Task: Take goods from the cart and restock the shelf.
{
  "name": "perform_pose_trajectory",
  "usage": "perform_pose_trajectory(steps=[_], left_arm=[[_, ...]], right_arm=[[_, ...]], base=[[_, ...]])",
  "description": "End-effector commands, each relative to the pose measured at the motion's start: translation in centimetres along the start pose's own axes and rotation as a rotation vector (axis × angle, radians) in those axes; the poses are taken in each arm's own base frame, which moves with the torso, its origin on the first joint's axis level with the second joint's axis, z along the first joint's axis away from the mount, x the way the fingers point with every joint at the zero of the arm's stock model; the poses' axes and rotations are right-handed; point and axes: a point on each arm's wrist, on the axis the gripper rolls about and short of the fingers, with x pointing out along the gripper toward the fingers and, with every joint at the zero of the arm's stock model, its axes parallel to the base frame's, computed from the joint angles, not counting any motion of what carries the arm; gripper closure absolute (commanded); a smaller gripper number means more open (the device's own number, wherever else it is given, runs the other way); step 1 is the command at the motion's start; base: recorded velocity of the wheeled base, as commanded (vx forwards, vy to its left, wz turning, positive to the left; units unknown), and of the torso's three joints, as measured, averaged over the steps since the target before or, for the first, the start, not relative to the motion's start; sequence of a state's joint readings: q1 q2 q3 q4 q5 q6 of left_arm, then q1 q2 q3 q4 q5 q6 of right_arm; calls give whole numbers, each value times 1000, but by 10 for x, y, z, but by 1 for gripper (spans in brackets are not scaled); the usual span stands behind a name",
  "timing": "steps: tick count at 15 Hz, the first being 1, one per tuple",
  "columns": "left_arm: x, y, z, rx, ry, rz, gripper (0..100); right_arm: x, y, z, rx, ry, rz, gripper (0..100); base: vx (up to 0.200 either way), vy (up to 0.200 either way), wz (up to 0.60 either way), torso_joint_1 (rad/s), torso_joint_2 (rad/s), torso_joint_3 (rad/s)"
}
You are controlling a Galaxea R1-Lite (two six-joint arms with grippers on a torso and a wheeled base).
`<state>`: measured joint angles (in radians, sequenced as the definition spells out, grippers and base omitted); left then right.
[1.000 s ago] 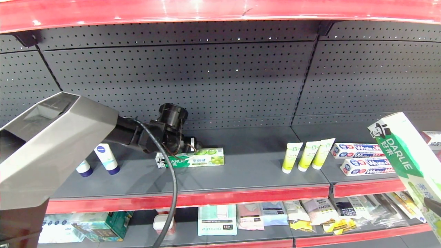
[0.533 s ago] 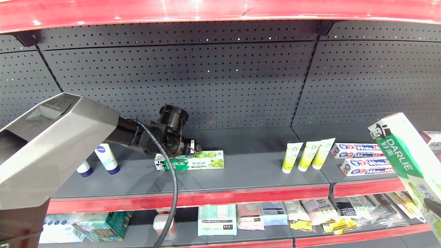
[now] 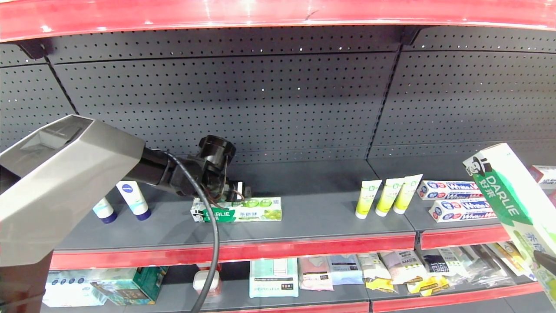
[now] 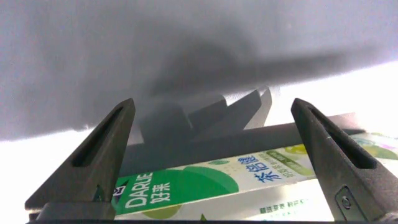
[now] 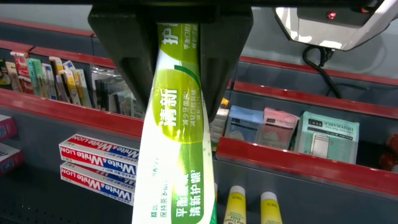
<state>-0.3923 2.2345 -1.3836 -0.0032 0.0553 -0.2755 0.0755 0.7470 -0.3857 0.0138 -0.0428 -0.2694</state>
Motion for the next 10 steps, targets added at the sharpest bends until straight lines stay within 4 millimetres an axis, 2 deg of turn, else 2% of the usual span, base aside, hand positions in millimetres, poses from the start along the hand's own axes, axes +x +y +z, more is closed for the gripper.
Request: perform_pose_trajectory(steps=[1, 10], left_arm=[[-10, 1, 0, -2, -6, 1, 0], [-18, 5, -16, -3, 40, 13, 0]], right_arm=[[0, 0, 0, -2, -1, -1, 100], [-1, 0, -2, 0, -1, -1, 100]], base=[[0, 0, 0, 0, 0, 0], [0, 0, 0, 0, 0, 0]])
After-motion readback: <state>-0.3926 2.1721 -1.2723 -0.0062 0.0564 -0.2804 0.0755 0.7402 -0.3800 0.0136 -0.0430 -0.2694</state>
